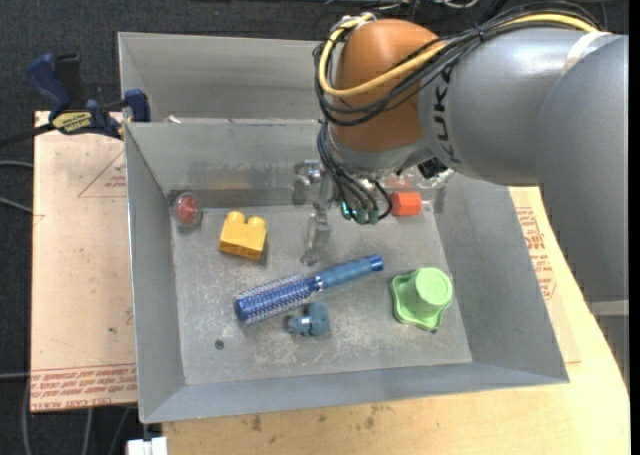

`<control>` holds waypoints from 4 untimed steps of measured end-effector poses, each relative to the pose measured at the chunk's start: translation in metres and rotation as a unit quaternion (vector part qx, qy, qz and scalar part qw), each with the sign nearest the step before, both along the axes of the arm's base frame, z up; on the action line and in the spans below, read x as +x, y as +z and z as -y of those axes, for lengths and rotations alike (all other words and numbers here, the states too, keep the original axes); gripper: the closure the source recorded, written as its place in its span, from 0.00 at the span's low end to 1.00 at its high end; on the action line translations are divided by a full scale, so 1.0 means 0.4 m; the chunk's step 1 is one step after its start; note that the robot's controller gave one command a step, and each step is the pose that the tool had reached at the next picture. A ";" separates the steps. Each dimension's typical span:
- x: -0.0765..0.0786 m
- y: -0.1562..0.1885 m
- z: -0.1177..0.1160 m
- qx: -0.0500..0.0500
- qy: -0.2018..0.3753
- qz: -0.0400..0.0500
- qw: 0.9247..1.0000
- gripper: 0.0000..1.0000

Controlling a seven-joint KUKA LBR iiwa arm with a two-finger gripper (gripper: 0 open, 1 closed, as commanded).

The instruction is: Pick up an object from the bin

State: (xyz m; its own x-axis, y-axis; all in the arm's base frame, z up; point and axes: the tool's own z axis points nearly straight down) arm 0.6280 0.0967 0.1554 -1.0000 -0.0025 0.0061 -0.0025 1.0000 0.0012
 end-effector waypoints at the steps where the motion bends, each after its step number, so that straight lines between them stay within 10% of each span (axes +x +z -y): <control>1: -0.239 -0.221 0.029 0.000 0.093 -0.001 0.996 0.00; 2: -0.232 -0.214 0.028 0.001 0.093 0.003 0.996 1.00; 3: -0.166 0.098 -0.034 0.001 0.114 0.008 0.994 1.00; 4: -0.133 0.409 0.032 0.000 0.096 0.009 0.995 1.00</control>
Offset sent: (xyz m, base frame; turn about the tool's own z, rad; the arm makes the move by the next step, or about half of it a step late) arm -0.0927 -0.0123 -0.0854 -0.1875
